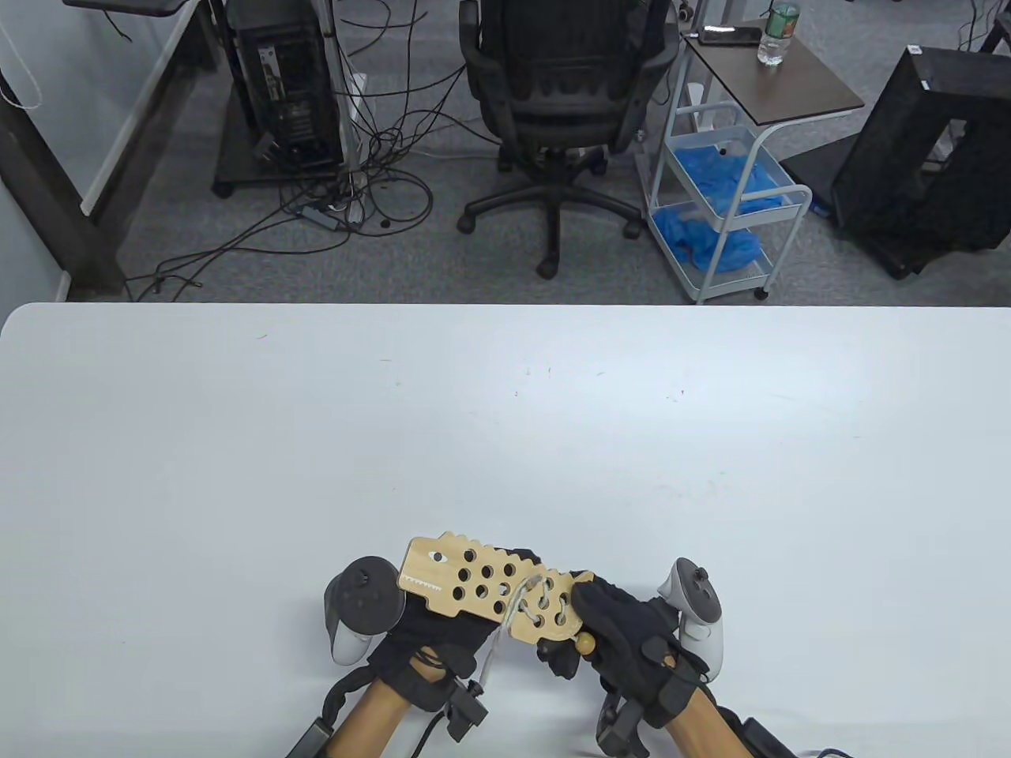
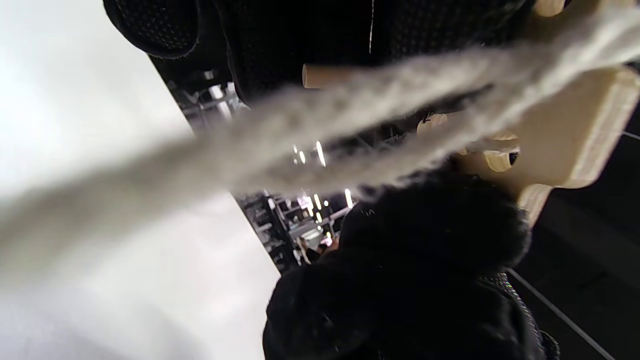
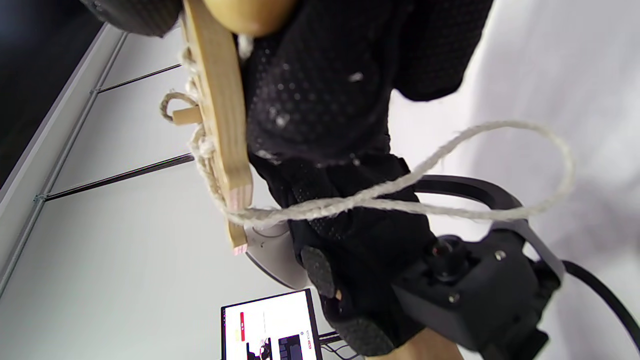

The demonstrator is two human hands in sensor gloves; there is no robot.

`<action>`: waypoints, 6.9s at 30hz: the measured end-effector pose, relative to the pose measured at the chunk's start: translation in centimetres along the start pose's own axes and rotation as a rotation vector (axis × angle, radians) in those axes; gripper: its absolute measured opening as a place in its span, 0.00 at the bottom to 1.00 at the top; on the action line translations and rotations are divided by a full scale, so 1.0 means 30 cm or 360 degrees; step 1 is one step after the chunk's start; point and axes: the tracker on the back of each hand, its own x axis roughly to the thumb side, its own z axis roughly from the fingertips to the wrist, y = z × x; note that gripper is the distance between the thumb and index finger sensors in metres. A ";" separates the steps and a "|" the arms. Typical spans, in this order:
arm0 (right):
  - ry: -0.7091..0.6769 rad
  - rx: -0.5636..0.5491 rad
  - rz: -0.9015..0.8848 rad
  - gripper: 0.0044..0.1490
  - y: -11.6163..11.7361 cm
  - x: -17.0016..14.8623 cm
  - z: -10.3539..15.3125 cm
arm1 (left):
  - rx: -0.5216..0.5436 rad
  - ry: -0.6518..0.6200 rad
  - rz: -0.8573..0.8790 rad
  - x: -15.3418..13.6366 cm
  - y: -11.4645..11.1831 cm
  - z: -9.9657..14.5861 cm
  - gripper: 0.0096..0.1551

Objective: Remove rope from all holes on crocodile lacing toy

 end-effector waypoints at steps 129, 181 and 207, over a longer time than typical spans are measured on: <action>-0.0018 -0.1331 0.0288 0.29 -0.387 0.060 0.140 | 0.0702 0.0484 -0.0979 -0.050 0.258 0.038 0.23; -0.0105 -0.1480 0.0005 0.30 -0.422 0.078 0.194 | 0.0894 0.0663 -0.0781 -0.075 0.356 0.073 0.23; -0.0167 -0.1520 -0.0168 0.30 -0.430 0.071 0.215 | 0.1099 0.0714 -0.0550 -0.080 0.430 0.118 0.23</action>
